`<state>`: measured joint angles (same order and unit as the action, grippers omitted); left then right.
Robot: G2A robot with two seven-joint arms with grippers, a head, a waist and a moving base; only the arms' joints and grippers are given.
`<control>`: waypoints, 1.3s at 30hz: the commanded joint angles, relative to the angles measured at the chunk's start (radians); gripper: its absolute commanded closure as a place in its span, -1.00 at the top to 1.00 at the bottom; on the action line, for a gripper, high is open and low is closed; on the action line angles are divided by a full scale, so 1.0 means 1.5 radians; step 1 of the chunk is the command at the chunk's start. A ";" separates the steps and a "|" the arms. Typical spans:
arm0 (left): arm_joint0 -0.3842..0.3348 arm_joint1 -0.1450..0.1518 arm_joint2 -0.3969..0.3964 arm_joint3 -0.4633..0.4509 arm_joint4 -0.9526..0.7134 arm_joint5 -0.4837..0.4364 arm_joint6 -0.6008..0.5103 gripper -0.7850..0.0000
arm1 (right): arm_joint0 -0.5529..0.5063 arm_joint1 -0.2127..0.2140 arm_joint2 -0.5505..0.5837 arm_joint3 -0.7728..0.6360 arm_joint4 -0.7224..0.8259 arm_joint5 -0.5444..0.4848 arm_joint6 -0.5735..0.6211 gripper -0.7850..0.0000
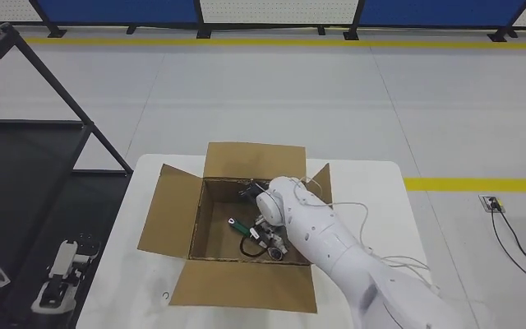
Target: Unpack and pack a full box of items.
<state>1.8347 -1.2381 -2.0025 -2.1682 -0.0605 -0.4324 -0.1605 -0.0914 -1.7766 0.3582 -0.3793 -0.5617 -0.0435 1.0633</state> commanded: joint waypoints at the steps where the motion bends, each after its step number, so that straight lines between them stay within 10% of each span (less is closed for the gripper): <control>1: -0.003 0.000 0.002 0.003 0.000 0.001 -0.003 1.00 | 0.004 0.004 0.012 -0.004 0.010 -0.018 -0.014 -1.00; 17: -0.037 0.000 0.015 0.018 0.002 0.011 -0.036 1.00 | -0.025 0.130 0.158 -0.297 -0.039 -0.029 -0.062 -1.00; 27: -0.068 0.002 0.043 0.018 0.018 0.031 -0.060 1.00 | -0.304 0.275 0.454 -0.971 -0.385 0.211 0.161 -1.00; 39: -0.110 0.003 0.088 0.024 0.048 0.053 -0.075 1.00 | -0.515 0.312 0.710 -1.207 -0.510 0.245 0.243 -1.00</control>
<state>1.6732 -1.2330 -1.8754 -2.1328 0.0079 -0.3537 -0.2730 -0.8527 -1.3099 1.4085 -2.1996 -1.3286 0.3302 1.4245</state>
